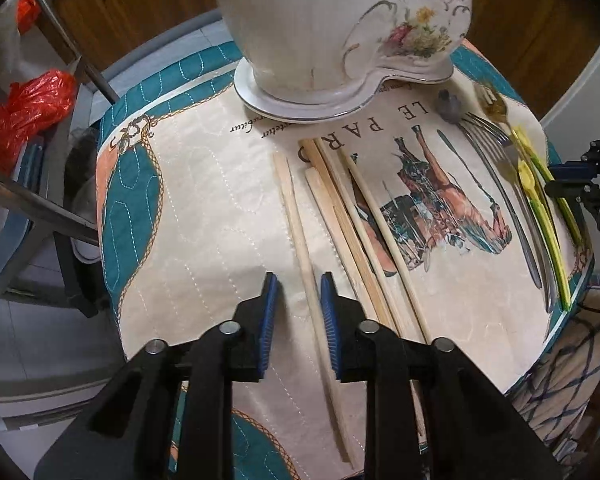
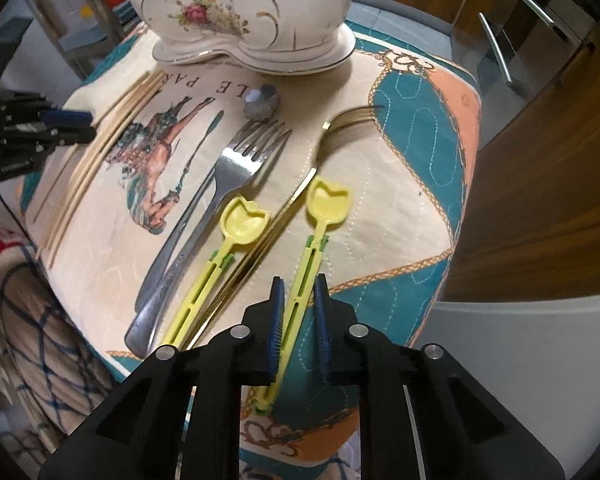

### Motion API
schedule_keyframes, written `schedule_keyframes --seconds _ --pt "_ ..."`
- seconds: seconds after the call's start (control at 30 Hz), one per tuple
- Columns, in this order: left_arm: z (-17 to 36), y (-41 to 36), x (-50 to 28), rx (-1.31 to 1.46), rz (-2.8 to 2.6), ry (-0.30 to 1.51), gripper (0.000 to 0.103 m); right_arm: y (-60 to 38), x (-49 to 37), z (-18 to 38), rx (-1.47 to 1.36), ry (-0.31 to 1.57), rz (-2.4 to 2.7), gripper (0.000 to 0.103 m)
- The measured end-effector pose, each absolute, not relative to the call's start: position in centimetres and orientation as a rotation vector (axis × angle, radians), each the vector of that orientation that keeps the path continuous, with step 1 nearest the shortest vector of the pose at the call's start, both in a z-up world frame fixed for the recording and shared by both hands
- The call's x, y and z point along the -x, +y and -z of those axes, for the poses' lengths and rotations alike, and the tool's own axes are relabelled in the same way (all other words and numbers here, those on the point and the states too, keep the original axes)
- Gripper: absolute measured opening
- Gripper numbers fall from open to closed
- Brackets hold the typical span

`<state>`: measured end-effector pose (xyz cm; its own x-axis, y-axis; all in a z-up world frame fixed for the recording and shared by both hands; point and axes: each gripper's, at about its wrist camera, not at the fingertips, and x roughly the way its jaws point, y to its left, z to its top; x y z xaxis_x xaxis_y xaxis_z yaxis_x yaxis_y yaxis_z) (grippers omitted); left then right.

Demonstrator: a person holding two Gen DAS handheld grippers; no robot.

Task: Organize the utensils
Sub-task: 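Grasp a wooden chopstick with the left tool while the right tool grasps a yellow spoon, then lift chopstick into the tall holder cup while right tool drops yellow spoon into the short cup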

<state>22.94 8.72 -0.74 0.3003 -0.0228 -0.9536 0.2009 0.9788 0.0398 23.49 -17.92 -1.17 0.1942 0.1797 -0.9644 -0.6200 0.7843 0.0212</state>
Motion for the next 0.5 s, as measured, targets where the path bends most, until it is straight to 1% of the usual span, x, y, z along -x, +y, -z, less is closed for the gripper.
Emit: schedule_keyframes --seconds 0.03,0.07,0.1,0.3,0.5 --pt "0.8 8.8 -22.8 -0.160 0.148 1.250 0.011 -18.3 -23.4 1.2 0.387 1.255 -0.586 0.010" --pt "0.8 8.9 -22.6 -0.156 0.145 1.240 0.007 -18.9 -23.4 1.1 0.356 1.253 -0.589 0.010" --pt "0.8 9.2 -22.4 -0.146 0.146 1.231 0.006 -19.3 -23.5 0.8 0.329 1.253 -0.592 0.010" --pt "0.6 10.4 -20.9 -0.065 0.141 1.156 0.006 -21.4 -23.6 0.9 0.161 1.236 -0.625 0.010" --pt "-1.6 12.0 -19.0 0.086 0.146 1.008 0.005 -23.4 -23.5 0.1 0.007 1.170 -0.675 0.010"
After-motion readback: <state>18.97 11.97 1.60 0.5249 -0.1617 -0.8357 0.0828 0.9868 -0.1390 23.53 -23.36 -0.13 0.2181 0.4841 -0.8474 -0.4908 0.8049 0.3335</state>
